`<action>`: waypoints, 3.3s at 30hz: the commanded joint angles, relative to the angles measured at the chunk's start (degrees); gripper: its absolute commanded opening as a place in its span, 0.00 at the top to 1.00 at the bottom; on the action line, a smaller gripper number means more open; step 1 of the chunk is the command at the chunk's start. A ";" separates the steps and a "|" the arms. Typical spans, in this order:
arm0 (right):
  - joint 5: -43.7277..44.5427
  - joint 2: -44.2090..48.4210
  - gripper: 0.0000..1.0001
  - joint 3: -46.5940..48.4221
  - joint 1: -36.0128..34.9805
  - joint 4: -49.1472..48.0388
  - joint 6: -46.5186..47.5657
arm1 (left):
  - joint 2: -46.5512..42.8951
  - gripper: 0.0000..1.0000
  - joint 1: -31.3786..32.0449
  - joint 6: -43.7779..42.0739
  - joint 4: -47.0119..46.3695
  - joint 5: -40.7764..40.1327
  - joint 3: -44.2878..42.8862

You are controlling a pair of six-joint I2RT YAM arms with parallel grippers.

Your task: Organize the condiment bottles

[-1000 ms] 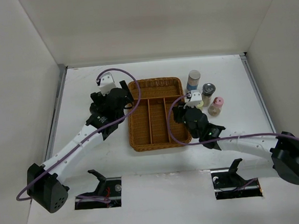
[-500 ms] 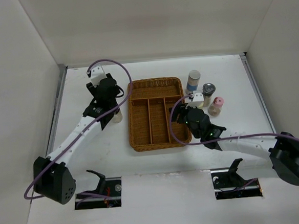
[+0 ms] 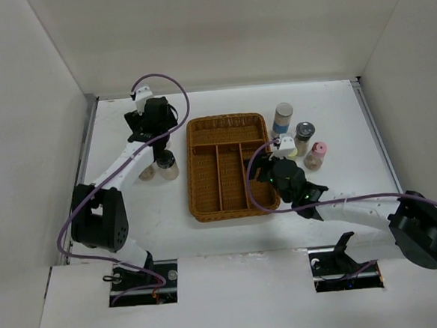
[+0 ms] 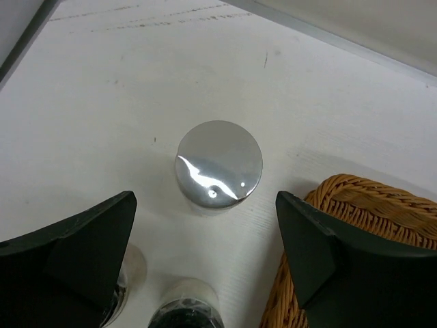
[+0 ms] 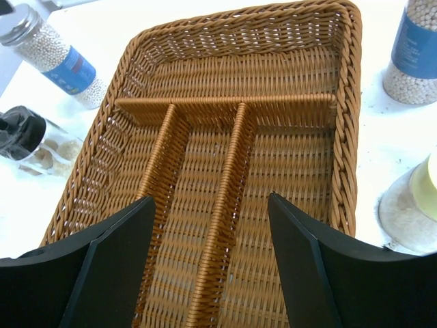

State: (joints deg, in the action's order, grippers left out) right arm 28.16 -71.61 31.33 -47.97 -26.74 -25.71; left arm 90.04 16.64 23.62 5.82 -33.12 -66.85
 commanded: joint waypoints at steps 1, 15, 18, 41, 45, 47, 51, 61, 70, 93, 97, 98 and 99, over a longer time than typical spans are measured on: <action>-0.83 -0.98 0.26 0.92 0.37 -4.02 -0.47 | 1.89 0.16 -0.78 -1.03 -1.43 2.18 -4.34; -1.44 -2.83 0.26 1.19 0.72 -4.02 -0.65 | 9.10 0.28 -2.54 -1.20 -1.78 1.22 -8.56; -1.18 -2.83 0.27 1.54 0.73 -3.67 -0.13 | 9.10 0.33 -2.98 -0.68 -2.13 1.31 -7.77; -0.65 0.07 0.28 -0.65 1.86 -5.07 -1.44 | -7.17 0.64 11.07 -2.61 -7.15 1.04 -8.64; -0.57 1.82 0.29 -1.53 3.01 -4.98 -2.50 | -4.27 0.63 16.00 -3.05 -7.84 1.57 -9.35; -0.48 2.62 0.29 -2.24 3.53 -5.42 -2.59 | -2.25 0.63 16.79 -3.14 -7.93 1.40 -10.14; -1.27 2.88 0.29 -2.07 4.24 -4.81 -2.94 | 0.13 0.63 16.88 -2.44 -8.81 1.75 -9.97; -1.70 2.36 0.29 -1.98 4.24 -5.43 -2.41 | 5.05 0.63 16.80 -2.96 -12.41 1.31 -8.82; -2.15 2.18 0.29 -1.89 4.33 -4.73 -2.85 | 10.77 0.57 15.83 -4.19 -12.41 0.87 -9.62; -2.06 2.18 0.61 -1.89 4.94 -5.25 -1.62 | -2.30 0.07 16.53 -3.05 -20.14 0.34 0.04; -2.76 1.13 0.84 -0.66 4.51 -3.85 -1.36 | -12.58 0.26 16.27 -1.13 -23.92 -0.01 8.81; -3.02 1.13 0.85 -0.48 4.16 -3.76 -1.01 | -14.96 0.37 16.18 -0.16 -25.06 0.34 11.45; -3.03 1.21 0.86 -0.48 3.81 -3.93 -0.66 | -17.07 0.46 16.09 0.98 -25.59 0.60 13.91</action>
State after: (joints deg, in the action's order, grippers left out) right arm 26.02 -70.26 29.08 -43.57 -27.90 -27.33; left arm 79.15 32.80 21.61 -13.43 -32.38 -57.95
